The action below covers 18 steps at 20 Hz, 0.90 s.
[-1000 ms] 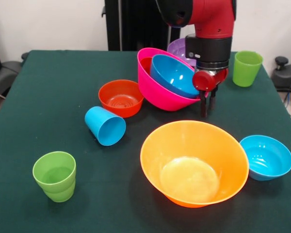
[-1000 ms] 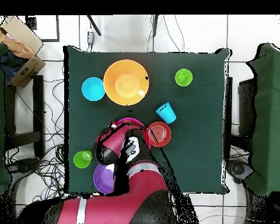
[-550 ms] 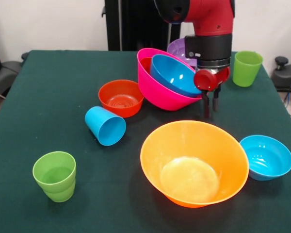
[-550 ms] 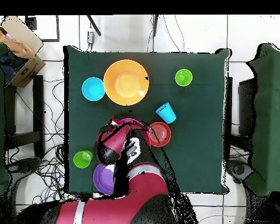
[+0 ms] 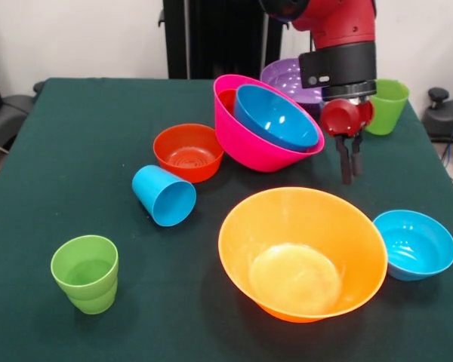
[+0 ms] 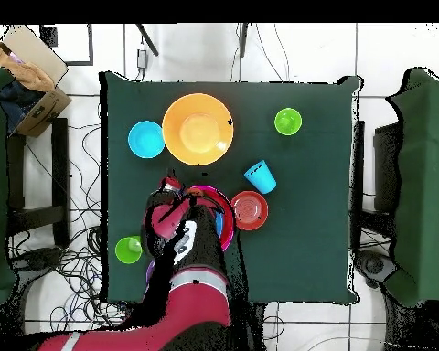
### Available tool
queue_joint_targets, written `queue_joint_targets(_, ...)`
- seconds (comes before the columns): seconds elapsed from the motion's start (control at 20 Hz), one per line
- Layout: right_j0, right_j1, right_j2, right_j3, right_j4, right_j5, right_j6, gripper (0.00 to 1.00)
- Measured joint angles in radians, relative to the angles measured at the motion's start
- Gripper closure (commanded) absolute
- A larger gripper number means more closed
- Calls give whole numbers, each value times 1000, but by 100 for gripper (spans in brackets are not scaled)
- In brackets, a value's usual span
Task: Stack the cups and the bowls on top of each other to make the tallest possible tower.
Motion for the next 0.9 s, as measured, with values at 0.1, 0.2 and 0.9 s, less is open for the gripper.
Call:
queue_joint_targets(0.1, 7, 0, -10, -8, 5, 0, 0, 0)
queue_joint_targets(0.2, 17, 0, -25, -16, 15, 0, 0, 0)
queue_joint_targets(0.9, 51, 153, -270, -81, 249, -458, 0, 0)
